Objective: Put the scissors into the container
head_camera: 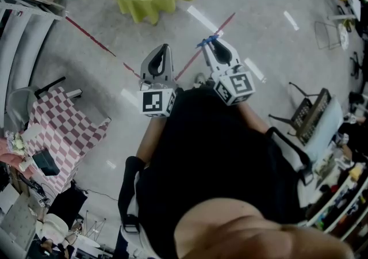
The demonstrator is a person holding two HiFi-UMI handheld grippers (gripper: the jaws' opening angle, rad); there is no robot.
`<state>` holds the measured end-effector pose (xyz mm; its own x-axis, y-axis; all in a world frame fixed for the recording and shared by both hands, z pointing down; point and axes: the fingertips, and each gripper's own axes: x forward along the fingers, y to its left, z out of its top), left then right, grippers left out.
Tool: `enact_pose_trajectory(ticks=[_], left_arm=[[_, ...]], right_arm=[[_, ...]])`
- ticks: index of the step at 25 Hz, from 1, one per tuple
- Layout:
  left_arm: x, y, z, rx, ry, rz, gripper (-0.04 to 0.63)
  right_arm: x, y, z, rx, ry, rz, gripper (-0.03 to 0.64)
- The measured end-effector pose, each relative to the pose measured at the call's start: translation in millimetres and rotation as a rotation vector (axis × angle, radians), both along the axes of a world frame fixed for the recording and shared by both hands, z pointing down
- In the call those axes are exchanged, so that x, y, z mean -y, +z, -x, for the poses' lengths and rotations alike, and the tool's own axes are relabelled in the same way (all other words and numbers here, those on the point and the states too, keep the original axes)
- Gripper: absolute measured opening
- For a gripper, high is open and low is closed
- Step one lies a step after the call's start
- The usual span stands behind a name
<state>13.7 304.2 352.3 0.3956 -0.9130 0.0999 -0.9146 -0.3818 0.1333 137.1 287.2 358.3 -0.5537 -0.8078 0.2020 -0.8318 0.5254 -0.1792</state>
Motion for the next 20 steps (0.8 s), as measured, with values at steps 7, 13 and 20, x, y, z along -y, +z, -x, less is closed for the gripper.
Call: enact_pose_trajectory(ticks=[7,13,20], left_arm=[[0.7,4.1,18.5,-0.022,0.025,0.013,-0.003],[-2.2,13.9,42.9,-0.025,0.052,0.03,-0.003],[1.1,15.3,54.9,-0.048,0.073,0.033,-0.003]], right_arm=[[-1.0,1.9,16.7,-0.013,0.034,0.003,0.08],[-2.6,3.9,32.6,-0.012,0.074,-0.003,0.08],[-0.9,3.9,41.2,-0.019,0.105,-0.005,0.08]])
